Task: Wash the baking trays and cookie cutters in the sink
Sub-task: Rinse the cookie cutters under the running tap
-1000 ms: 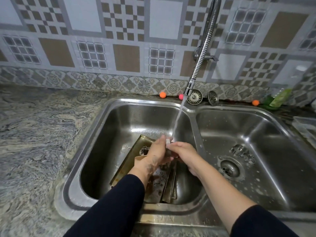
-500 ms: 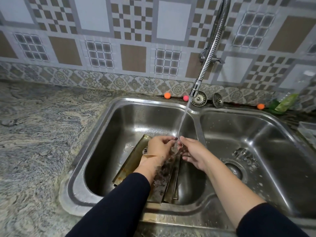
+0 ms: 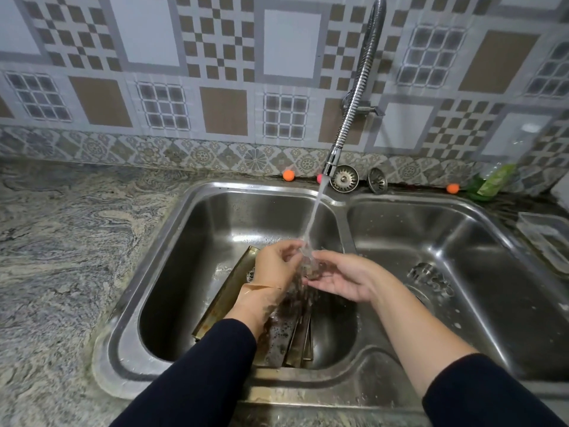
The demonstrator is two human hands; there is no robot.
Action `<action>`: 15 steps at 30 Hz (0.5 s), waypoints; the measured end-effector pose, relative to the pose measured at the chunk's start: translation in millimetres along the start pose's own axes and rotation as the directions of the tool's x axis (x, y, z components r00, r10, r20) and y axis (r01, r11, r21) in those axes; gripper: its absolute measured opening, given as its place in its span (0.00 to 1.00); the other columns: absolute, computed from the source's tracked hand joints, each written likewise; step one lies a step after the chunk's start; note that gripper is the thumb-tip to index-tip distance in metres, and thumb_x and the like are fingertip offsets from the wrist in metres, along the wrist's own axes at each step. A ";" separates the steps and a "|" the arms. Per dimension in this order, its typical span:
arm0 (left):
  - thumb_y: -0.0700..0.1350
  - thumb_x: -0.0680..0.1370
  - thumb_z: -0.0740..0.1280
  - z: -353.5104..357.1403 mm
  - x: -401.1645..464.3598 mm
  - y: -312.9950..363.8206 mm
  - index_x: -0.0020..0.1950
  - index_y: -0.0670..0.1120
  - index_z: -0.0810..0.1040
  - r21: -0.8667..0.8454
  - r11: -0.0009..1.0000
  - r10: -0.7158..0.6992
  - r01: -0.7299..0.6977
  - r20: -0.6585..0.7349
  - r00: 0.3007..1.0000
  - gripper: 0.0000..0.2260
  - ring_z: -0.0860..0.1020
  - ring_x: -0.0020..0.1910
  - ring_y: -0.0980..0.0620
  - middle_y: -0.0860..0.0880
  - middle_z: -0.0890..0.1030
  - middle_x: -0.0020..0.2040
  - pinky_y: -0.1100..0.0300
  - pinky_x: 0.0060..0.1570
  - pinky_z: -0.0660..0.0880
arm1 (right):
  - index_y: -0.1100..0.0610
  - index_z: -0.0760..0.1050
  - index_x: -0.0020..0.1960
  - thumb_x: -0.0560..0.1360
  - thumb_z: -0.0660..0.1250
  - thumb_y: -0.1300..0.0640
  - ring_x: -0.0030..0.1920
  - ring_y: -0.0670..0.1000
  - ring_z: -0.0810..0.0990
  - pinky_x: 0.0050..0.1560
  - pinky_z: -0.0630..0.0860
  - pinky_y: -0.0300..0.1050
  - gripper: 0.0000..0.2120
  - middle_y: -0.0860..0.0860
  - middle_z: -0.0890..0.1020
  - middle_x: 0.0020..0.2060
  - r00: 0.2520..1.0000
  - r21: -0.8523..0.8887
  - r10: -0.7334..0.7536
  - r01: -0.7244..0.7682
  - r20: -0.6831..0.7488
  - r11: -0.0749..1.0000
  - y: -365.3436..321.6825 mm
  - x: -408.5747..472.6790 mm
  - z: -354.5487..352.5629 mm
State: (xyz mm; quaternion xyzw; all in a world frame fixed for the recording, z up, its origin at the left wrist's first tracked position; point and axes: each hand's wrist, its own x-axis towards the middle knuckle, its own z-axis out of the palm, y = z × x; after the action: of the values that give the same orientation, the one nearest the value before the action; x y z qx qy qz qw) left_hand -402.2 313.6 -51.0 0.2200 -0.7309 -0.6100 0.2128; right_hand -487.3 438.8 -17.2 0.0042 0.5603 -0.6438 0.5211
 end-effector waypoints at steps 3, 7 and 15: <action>0.35 0.73 0.71 6.7 -2.2 8.9 0.56 0.48 0.82 -0.006 0.999 0.050 -0.049 0.062 0.997 0.14 0.81 0.54 0.56 0.51 0.83 0.53 0.54 0.58 0.77 | 0.64 0.77 0.54 0.74 0.67 0.65 0.45 0.53 0.82 0.53 0.79 0.46 0.09 0.60 0.82 0.47 0.995 -0.159 -0.078 0.068 -0.057 0.985 -5.5 -2.4 -3.7; 0.34 0.78 0.63 32.5 -5.3 20.9 0.70 0.49 0.71 0.244 0.966 0.032 -0.087 0.220 0.975 0.22 0.71 0.67 0.55 0.51 0.74 0.68 0.65 0.66 0.64 | 0.59 0.74 0.65 0.71 0.73 0.62 0.53 0.51 0.80 0.61 0.75 0.45 0.23 0.54 0.81 0.55 0.908 -0.572 -0.350 0.165 -0.229 0.803 -19.6 -4.2 -41.5; 0.54 0.82 0.56 104.7 0.0 21.7 0.79 0.47 0.49 0.774 0.534 -0.174 -0.340 0.494 0.852 0.29 0.44 0.78 0.52 0.50 0.45 0.79 0.48 0.76 0.47 | 0.59 0.73 0.67 0.67 0.75 0.61 0.58 0.54 0.77 0.57 0.73 0.41 0.29 0.56 0.78 0.60 0.735 -0.720 -0.412 -0.147 -0.538 0.678 -7.9 -12.5 -202.2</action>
State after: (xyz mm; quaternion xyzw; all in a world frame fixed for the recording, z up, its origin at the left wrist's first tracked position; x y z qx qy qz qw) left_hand -464.2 400.7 -47.0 0.0860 -0.9703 -0.2059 -0.0933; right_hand -603.9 592.6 -79.5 -0.0168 0.9118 -0.3626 0.1920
